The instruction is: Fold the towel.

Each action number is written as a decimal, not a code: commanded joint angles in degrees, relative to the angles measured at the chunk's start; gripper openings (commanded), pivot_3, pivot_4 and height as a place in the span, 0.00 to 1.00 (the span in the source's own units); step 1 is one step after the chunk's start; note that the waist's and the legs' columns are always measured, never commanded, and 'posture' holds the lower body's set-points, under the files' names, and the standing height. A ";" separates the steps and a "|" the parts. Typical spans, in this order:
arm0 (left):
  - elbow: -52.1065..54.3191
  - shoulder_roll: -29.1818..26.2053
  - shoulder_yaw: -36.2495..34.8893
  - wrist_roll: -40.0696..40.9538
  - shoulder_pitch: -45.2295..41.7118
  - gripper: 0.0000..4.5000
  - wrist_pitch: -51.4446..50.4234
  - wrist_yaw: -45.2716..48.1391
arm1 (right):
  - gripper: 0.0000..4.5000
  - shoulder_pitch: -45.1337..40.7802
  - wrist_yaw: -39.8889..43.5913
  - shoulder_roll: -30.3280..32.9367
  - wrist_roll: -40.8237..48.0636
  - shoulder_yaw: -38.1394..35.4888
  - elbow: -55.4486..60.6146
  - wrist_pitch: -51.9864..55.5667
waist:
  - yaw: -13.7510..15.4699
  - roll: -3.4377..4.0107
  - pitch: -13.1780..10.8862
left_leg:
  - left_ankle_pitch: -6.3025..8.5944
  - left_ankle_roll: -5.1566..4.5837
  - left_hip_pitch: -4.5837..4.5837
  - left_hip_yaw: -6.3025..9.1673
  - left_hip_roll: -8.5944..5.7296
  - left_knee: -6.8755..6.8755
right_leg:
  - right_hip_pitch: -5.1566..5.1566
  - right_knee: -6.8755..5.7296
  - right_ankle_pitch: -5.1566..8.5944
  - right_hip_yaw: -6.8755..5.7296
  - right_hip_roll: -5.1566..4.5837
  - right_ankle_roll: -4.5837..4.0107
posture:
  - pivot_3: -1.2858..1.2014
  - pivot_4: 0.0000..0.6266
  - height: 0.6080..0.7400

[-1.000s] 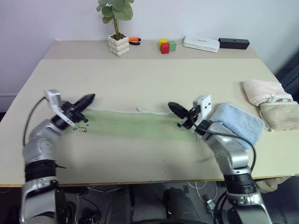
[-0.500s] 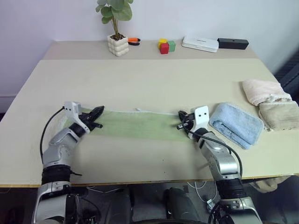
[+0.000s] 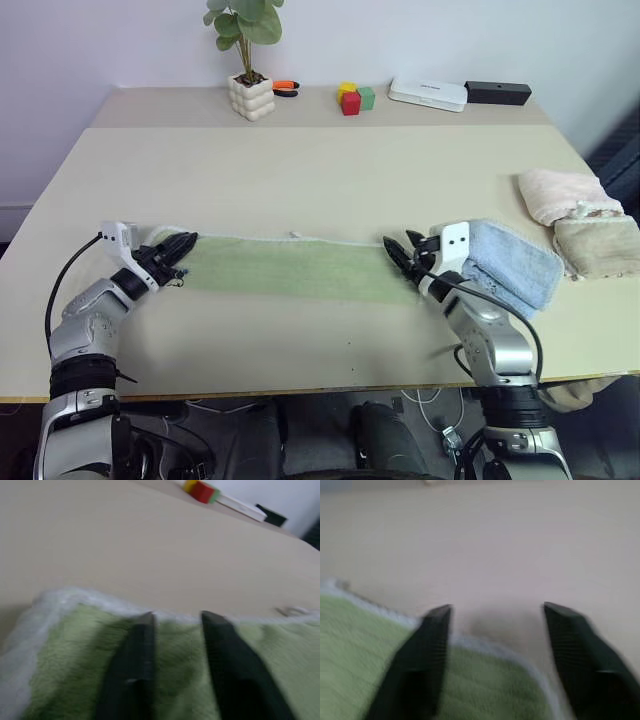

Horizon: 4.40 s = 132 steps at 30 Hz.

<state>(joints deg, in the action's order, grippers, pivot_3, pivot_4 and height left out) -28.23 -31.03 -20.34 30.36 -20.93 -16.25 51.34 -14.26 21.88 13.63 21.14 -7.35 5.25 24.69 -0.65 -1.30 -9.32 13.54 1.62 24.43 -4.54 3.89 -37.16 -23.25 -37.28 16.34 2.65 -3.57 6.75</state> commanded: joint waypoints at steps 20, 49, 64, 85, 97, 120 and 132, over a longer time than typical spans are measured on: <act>16.76 -9.26 4.68 3.62 2.14 0.99 4.46 28.48 | 1.00 26.03 5.66 15.99 43.14 -17.54 22.32 31.21 | -0.11 -0.01 0.00 | 0.02 -0.04 -0.01 0.02 0.00 0.05 | 0.03 0.13 0.11 0.03 -0.02 -0.20 | 0.52 0.24 0.96; 18.54 -9.26 3.69 4.67 4.03 0.99 4.57 26.84 | 1.00 15.04 -11.08 8.16 46.96 -9.63 11.13 34.85 | -0.30 -0.32 0.19 | 0.03 -0.05 0.00 0.06 0.05 0.06 | 0.03 0.15 0.11 0.02 0.00 -0.22 | 0.52 0.24 0.96; 18.58 -9.01 3.86 4.70 4.48 1.00 5.11 25.48 | 0.01 9.09 -9.56 10.49 43.11 -9.50 10.39 33.10 | -0.15 -0.54 0.33 | 0.03 -0.05 0.01 0.04 0.05 0.06 | 0.03 0.16 0.12 0.02 -0.03 -0.23 | 0.52 0.24 0.96; 16.52 -9.21 3.89 4.25 3.36 1.00 6.56 25.16 | 0.01 -7.90 10.03 28.72 21.43 3.94 17.40 26.12 | -0.30 -0.35 0.19 | 0.04 -0.07 0.06 0.00 0.03 0.09 | -0.12 0.18 0.12 0.04 -0.03 -0.23 | 0.52 0.24 0.96; 20.10 -9.24 2.55 5.27 6.86 1.00 6.19 23.70 | 0.01 -16.05 14.22 22.78 13.30 17.23 16.65 23.90 | -0.18 -0.37 0.18 | 0.06 -0.10 0.18 -0.02 0.03 0.08 | -0.18 0.18 0.16 0.02 -0.06 -0.30 | 0.52 0.24 0.96; 24.39 -12.98 -1.10 6.22 11.84 1.00 5.34 23.40 | 0.01 -17.75 17.19 6.12 3.83 28.62 7.32 19.39 | -0.23 -0.35 0.17 | 0.06 -0.10 0.19 -0.04 0.05 0.11 | -0.24 0.15 0.16 0.00 -0.05 -0.30 | 0.52 0.24 0.96; 23.89 -11.83 0.23 5.89 11.49 1.00 6.11 22.20 | 0.01 -17.17 16.92 0.87 -1.20 30.41 2.12 16.16 | -0.30 -0.35 0.17 | 0.06 -0.10 0.19 -0.05 0.05 0.12 | -0.25 0.12 0.16 0.00 -0.03 -0.29 | 0.52 0.24 0.96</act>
<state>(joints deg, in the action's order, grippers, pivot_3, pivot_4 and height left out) -4.89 -42.54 -19.28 36.17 -8.80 -10.83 73.56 -31.00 38.58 14.83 20.23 23.97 6.72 41.98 -0.96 -1.65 -9.15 13.60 1.52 24.61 -4.60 3.93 -37.04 -23.49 -37.16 16.49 2.65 -3.61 6.46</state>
